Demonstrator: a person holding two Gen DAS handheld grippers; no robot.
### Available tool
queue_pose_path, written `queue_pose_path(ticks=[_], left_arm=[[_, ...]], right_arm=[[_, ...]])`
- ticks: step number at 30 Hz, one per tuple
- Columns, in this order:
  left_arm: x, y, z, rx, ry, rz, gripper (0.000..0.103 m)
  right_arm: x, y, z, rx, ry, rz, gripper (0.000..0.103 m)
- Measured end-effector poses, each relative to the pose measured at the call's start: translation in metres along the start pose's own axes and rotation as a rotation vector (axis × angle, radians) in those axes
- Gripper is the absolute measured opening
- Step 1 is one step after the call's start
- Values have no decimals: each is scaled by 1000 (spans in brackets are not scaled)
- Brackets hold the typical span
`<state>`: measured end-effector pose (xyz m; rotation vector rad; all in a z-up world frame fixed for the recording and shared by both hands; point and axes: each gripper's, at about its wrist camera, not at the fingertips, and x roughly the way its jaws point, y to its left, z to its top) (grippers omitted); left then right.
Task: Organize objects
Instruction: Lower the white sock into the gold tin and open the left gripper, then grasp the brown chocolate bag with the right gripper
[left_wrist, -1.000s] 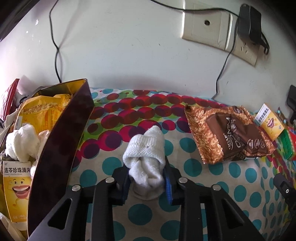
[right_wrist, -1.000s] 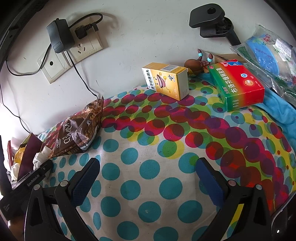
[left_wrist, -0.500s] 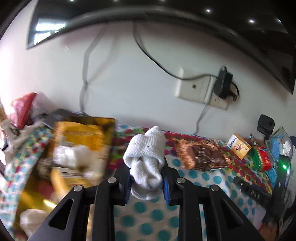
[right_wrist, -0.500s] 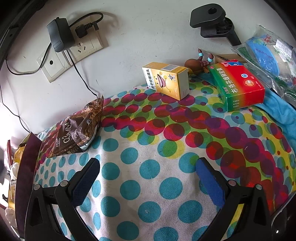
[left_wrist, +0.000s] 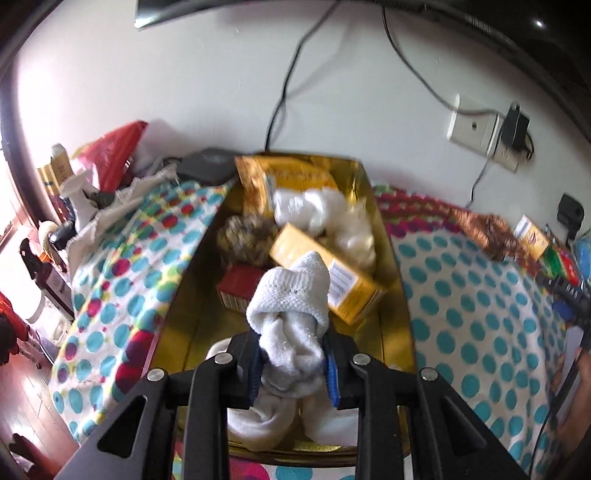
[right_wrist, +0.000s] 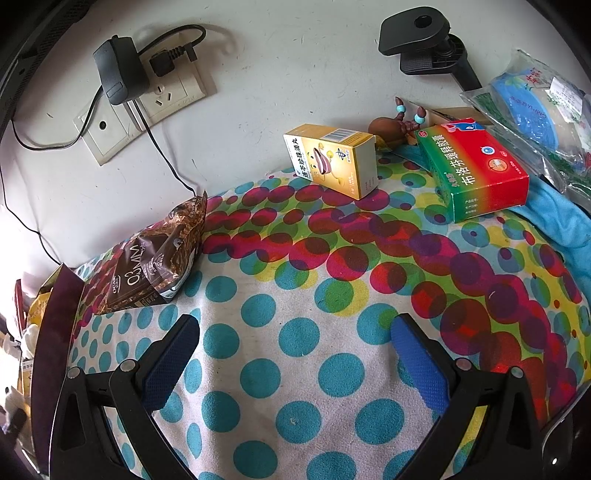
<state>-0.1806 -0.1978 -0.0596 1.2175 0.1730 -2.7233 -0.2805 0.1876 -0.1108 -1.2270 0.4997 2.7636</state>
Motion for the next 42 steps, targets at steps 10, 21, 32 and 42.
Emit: queue_pose_path(ticks=[10, 21, 32, 42], left_arm=[[28, -7, -2, 20, 54, 2, 34], [-50, -10, -4, 14, -177, 45, 89], [-125, -35, -129, -1, -361, -107, 90], [-116, -36, -151, -10, -324, -228, 90]], right_arm=[[1, -1, 0, 1, 0, 1, 103], [2, 2, 0, 4, -1, 4, 103], [5, 3, 0, -27, 13, -20, 103], [0, 64, 3, -238, -3, -39, 103]])
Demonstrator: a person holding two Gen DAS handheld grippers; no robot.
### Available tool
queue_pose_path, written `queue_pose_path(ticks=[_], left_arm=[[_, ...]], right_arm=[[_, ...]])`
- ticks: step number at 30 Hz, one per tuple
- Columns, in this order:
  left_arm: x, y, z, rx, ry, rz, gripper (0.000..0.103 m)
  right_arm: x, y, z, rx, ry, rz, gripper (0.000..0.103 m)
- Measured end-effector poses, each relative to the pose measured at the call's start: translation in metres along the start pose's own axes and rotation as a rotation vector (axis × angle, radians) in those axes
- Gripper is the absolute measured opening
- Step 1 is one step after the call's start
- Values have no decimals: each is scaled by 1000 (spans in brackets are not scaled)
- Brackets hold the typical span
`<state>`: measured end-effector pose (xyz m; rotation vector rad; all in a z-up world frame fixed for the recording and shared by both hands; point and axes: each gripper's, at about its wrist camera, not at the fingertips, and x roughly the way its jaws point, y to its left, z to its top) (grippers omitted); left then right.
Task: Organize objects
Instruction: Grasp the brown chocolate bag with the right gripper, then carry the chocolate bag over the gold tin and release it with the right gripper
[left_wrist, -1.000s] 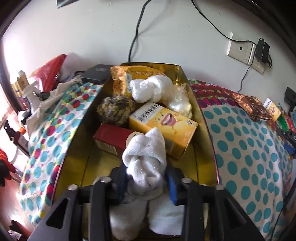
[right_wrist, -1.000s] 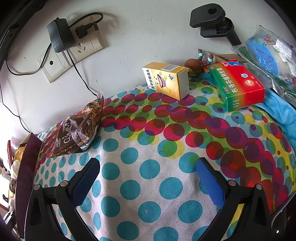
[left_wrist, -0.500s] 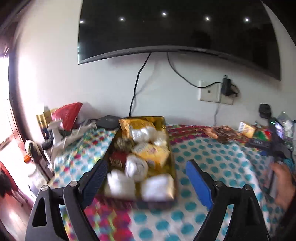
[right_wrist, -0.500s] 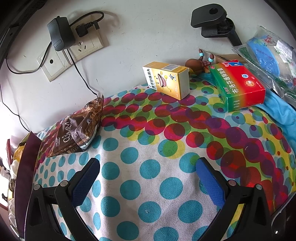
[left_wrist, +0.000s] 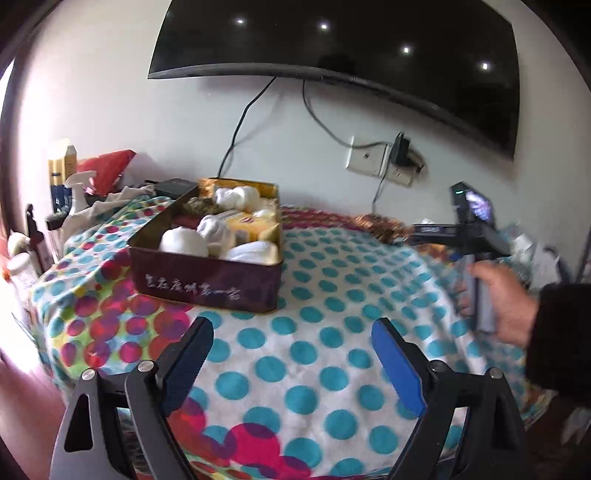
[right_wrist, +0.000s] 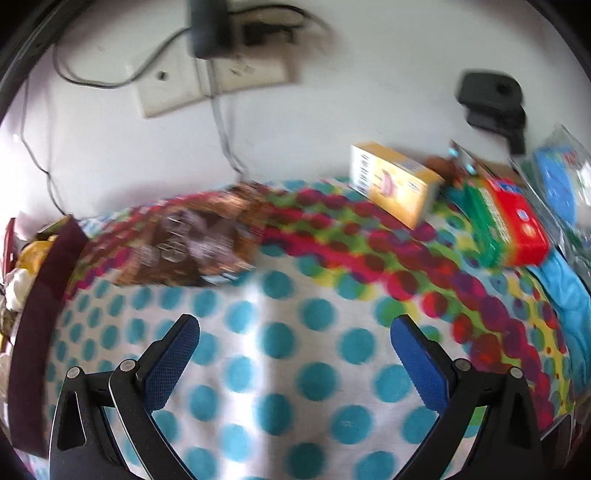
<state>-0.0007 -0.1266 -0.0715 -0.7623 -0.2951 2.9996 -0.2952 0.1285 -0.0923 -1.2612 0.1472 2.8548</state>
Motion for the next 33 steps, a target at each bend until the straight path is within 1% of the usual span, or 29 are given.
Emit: queue_pose_path(ticks=[1, 3, 5, 7, 9, 12, 15, 16, 18, 19, 20, 21, 22, 23, 24, 28, 29, 33], left_arm=[[-1, -1, 1, 6, -4, 2, 90], [-3, -1, 2, 10, 0, -7, 90], [-4, 2, 3, -8, 5, -13, 90], [-4, 5, 5, -24, 16, -19, 90], [-6, 7, 7, -36, 16, -18, 90], [-9, 10, 11, -41, 0, -15, 90], [-8, 13, 12, -48, 7, -11, 90], [-7, 14, 12, -53, 10, -10, 90], [-4, 16, 12, -57, 20, -10, 90], [-3, 17, 12, -60, 23, -11, 90], [-3, 17, 13, -60, 24, -11, 90], [-2, 17, 13, -59, 23, -9, 90], [-2, 17, 12, -57, 21, -7, 90], [-1, 17, 12, -55, 23, -5, 90], [1, 17, 11, -53, 33, -4, 90], [4, 17, 10, -52, 41, 1, 90], [4, 17, 10, -49, 40, 5, 90], [6, 17, 9, -50, 47, 16, 90]], right_arm=[[1, 11, 5, -31, 6, -4, 103], [4, 44, 17, -136, 15, -17, 103], [3, 69, 24, -230, -5, -19, 103], [9, 91, 25, -327, 2, -63, 103], [25, 110, 20, -423, 21, -122, 103], [47, 120, 19, -484, 13, -223, 103], [61, 119, 29, -456, 13, -218, 103], [65, 117, 32, -444, 26, -223, 103], [73, 106, 41, -388, 35, -182, 102], [75, 99, 44, -351, 35, -159, 99], [76, 92, 46, -309, 35, -134, 92], [78, 85, 49, -272, 42, -106, 74], [78, 81, 51, -247, 41, -103, 58], [78, 76, 53, -222, 32, -114, 49], [79, 73, 55, -207, 35, -92, 49], [72, 73, 54, -219, 9, -87, 47], [68, 72, 53, -217, -7, -89, 47], [46, 72, 43, -219, -37, -53, 46]])
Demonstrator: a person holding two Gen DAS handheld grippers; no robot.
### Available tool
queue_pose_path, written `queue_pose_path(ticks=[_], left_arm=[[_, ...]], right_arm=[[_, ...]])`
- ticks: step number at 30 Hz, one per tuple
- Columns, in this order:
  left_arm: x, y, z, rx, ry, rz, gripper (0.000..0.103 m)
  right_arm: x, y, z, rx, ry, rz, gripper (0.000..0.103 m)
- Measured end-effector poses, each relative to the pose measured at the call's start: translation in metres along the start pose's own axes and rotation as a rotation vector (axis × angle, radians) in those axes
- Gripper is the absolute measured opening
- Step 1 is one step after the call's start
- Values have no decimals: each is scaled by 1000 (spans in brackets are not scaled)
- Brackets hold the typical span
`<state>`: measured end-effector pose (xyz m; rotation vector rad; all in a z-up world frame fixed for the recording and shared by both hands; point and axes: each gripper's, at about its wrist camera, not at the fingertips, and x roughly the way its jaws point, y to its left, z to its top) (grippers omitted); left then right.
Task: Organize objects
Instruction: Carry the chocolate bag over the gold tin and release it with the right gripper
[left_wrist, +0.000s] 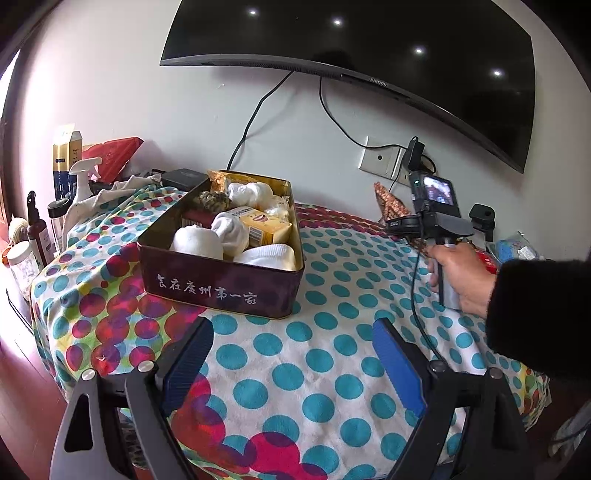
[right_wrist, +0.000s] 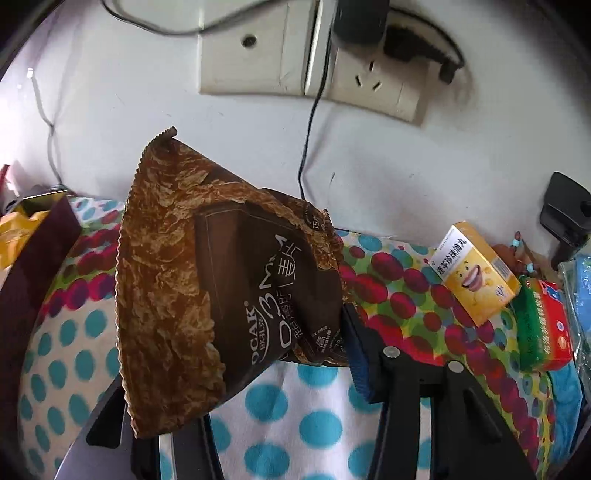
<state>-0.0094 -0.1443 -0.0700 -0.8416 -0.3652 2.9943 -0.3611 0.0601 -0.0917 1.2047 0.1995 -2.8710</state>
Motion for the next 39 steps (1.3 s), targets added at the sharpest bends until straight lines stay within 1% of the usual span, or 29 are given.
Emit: queue_pose_path(ticks=[4, 6, 8, 11, 13, 14, 16, 18, 21, 39], left_arm=[[-1, -3, -1, 6, -4, 4, 90], [-2, -5, -2, 17, -4, 6, 90], [-3, -8, -3, 22, -2, 4, 90], [-4, -11, -4, 37, -10, 6, 90], [-3, -14, -5, 48, -13, 13, 90], [-2, -14, -5, 52, -11, 14, 90], [0, -15, -6, 56, -5, 15, 90], [4, -15, -7, 61, 4, 18, 90], [6, -14, -9, 61, 14, 20, 90], [4, -17, -9, 70, 13, 21, 90]], right_arm=[[-22, 0, -14, 9, -29, 12, 46], [-28, -3, -22, 37, -24, 23, 46], [-28, -3, -28, 48, -17, 25, 46], [-31, -12, -28, 86, -28, 17, 46], [-33, -10, -31, 113, -9, 6, 46], [-32, -12, -37, 128, -4, 9, 46], [-29, -19, -37, 152, 5, 3, 46], [-23, -20, -37, 154, 21, 4, 46], [-23, -20, -38, 153, 21, 1, 46], [-15, -26, -40, 152, 30, -7, 47]])
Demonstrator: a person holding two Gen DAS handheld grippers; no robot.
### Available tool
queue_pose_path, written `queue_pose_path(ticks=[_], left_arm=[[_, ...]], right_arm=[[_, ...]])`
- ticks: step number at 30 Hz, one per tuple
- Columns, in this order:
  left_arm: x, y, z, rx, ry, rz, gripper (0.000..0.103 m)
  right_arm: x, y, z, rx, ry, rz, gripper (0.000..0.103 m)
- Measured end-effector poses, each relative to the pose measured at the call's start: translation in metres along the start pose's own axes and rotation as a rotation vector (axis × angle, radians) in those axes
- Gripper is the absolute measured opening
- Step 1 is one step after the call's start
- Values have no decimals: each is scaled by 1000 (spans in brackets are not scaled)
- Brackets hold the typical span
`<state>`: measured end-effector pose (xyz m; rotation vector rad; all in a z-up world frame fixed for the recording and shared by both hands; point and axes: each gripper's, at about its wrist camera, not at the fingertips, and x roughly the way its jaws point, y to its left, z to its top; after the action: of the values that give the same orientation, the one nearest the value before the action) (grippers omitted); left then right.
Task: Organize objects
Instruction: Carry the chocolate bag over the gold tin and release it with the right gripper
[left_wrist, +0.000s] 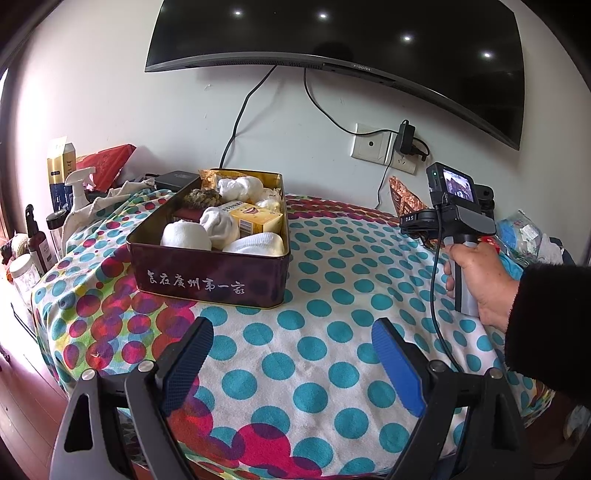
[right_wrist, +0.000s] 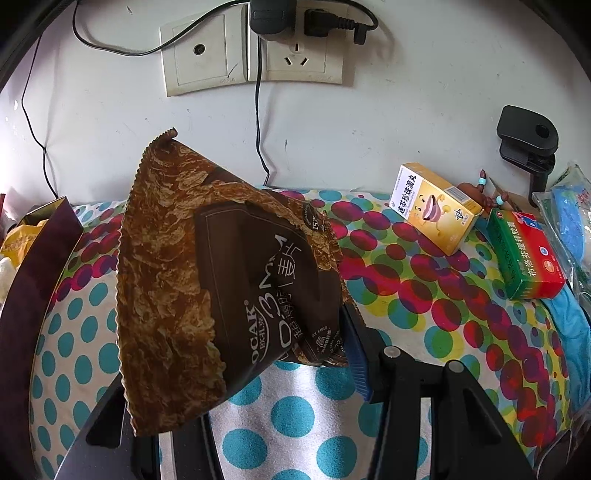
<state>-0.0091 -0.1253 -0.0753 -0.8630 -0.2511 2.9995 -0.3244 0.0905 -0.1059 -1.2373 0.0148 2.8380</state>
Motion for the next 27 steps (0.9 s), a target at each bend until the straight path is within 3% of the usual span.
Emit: queue_pose_path(ticks=[5, 9, 15, 21, 27], left_arm=[[-3, 1, 1, 0, -6, 4, 90], [-6, 9, 4, -30, 0, 20, 90], [-14, 22, 12, -77, -31, 34, 90], [-16, 40, 17, -137, -31, 65, 90], [-19, 51, 20, -172, -42, 70, 90]], right_arm=[[-1, 3, 0, -20, -19, -16, 47], [-25, 29, 2, -54, -46, 52, 47], [-73, 121, 27, -161, -112, 212, 47], [-86, 226, 14, -357, -103, 326, 48], [-70, 275, -15, -557, -68, 295, 49]])
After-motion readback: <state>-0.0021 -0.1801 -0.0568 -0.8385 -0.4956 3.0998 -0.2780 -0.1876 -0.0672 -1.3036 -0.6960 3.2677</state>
